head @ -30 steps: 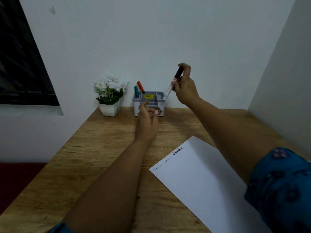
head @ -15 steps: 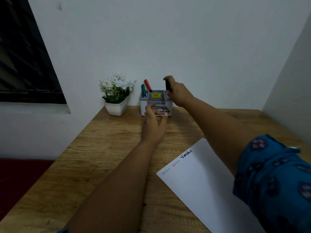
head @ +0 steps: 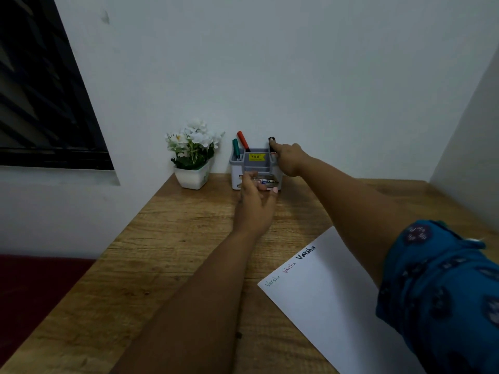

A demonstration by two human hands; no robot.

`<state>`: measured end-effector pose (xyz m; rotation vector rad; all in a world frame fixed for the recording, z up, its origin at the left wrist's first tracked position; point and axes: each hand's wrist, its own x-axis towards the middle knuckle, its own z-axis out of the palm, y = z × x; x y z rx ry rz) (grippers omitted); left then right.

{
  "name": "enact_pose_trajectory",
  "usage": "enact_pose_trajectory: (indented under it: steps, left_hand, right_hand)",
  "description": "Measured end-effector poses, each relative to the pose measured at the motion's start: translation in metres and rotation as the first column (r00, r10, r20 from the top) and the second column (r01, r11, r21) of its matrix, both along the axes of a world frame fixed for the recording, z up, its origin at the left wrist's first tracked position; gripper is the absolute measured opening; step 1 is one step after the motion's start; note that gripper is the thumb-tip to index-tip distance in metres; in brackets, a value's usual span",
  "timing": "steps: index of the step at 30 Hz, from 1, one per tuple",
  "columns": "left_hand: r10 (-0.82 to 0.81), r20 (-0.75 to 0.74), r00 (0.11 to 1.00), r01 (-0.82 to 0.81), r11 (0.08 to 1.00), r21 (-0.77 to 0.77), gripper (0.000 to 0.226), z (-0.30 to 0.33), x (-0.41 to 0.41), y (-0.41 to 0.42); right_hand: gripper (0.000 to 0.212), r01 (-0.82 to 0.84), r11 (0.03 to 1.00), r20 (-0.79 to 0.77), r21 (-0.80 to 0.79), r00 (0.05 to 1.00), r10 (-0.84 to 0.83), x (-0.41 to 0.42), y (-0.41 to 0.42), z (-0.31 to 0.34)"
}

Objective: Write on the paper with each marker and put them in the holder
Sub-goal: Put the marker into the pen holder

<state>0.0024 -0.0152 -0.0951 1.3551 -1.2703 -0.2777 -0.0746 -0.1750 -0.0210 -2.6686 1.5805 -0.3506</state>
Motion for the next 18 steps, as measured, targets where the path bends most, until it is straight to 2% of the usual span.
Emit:
enact_pose_trajectory:
  steps: [3,11,14,18]
  left_hand:
    - [-0.010,0.008,1.000,0.010,1.000,0.011,0.050,-0.002,0.000,-0.002]
    - [-0.021,0.028,0.999,0.020,0.999,0.037,0.047,-0.002,0.000,-0.004]
    - [-0.025,0.027,0.999,0.024,0.999,0.037,0.045,-0.002,0.000,-0.003]
    - [-0.020,0.032,0.999,0.019,0.999,0.028,0.044,-0.003,0.000,-0.005]
  right_hand:
    - [0.048,-0.004,1.000,0.061,0.014,0.998,0.003,0.000,-0.007,-0.004]
    - [0.044,0.044,0.989,0.336,0.142,0.938,-0.090,0.009,-0.011,-0.006]
    - [0.044,0.052,0.972,0.459,0.229,0.875,-0.155,0.015,-0.005,-0.011]
    - [0.040,-0.007,0.962,0.657,0.275,0.731,-0.183,0.013,-0.010,-0.006]
